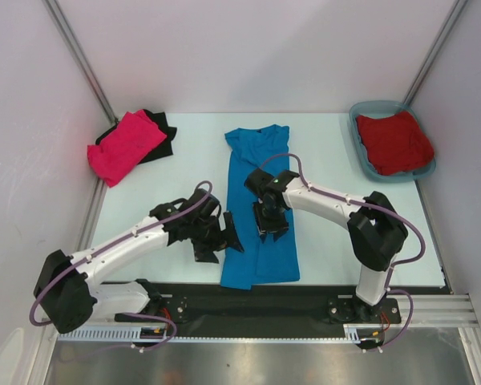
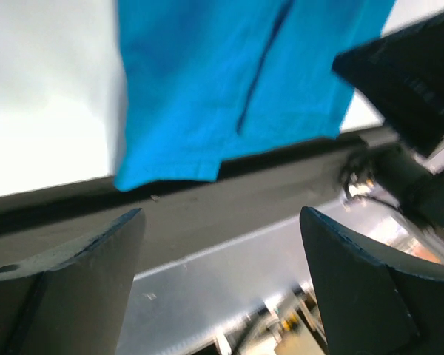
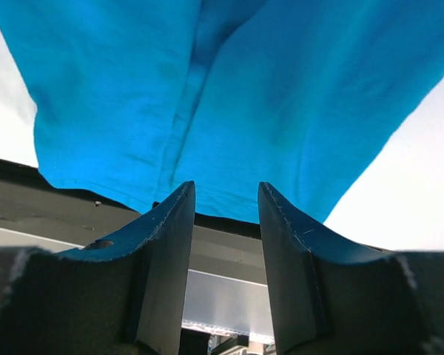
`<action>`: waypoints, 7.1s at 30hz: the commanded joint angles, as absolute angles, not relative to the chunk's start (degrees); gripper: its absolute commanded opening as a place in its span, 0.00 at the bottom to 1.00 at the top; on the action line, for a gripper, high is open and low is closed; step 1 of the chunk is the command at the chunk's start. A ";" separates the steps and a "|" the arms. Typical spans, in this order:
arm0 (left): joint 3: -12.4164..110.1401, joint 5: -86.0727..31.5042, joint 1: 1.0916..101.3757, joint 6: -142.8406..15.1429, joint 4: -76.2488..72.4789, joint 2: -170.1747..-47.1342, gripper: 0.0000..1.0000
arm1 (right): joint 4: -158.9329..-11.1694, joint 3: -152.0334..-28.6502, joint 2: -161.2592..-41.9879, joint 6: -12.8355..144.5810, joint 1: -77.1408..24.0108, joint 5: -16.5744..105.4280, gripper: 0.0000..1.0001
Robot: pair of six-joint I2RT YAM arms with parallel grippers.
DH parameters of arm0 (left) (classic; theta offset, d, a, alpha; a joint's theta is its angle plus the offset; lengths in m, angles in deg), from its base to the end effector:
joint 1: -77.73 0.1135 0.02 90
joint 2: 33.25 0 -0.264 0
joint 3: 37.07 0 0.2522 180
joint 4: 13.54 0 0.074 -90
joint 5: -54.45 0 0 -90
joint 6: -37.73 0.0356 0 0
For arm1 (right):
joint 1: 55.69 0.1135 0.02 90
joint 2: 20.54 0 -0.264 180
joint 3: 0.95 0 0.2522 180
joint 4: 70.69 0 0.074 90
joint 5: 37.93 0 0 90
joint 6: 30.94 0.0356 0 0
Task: Fold and stack the t-shirts
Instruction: Fold the tshirt
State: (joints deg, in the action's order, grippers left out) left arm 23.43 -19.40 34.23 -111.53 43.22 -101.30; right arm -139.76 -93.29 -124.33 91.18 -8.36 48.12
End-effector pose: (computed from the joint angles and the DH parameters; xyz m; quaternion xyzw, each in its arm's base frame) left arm 0.1515 -0.1574 0.2277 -0.1014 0.9605 -0.2575 0.0304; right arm 0.2342 0.2576 0.2118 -0.1346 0.9869 0.0792 0.0416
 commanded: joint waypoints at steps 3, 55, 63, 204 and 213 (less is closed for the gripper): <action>30.22 -32.37 34.05 -108.52 51.10 -100.23 0.91 | -138.51 -94.60 -123.82 92.28 -7.70 47.93 0.46; 25.56 -33.97 34.05 -110.98 44.16 -95.21 0.90 | -138.77 -112.88 -146.14 79.54 -17.72 56.99 0.36; 25.38 -33.96 34.14 -111.24 44.25 -95.56 0.91 | -138.60 -112.35 -145.26 79.27 -16.85 57.17 0.10; 20.90 -38.10 35.55 -117.13 48.48 -89.68 0.93 | -145.80 -84.50 -119.59 88.77 8.29 46.71 0.01; 21.34 -37.57 35.55 -117.31 48.12 -90.64 0.93 | -145.36 -87.03 -120.74 87.80 8.38 46.70 0.63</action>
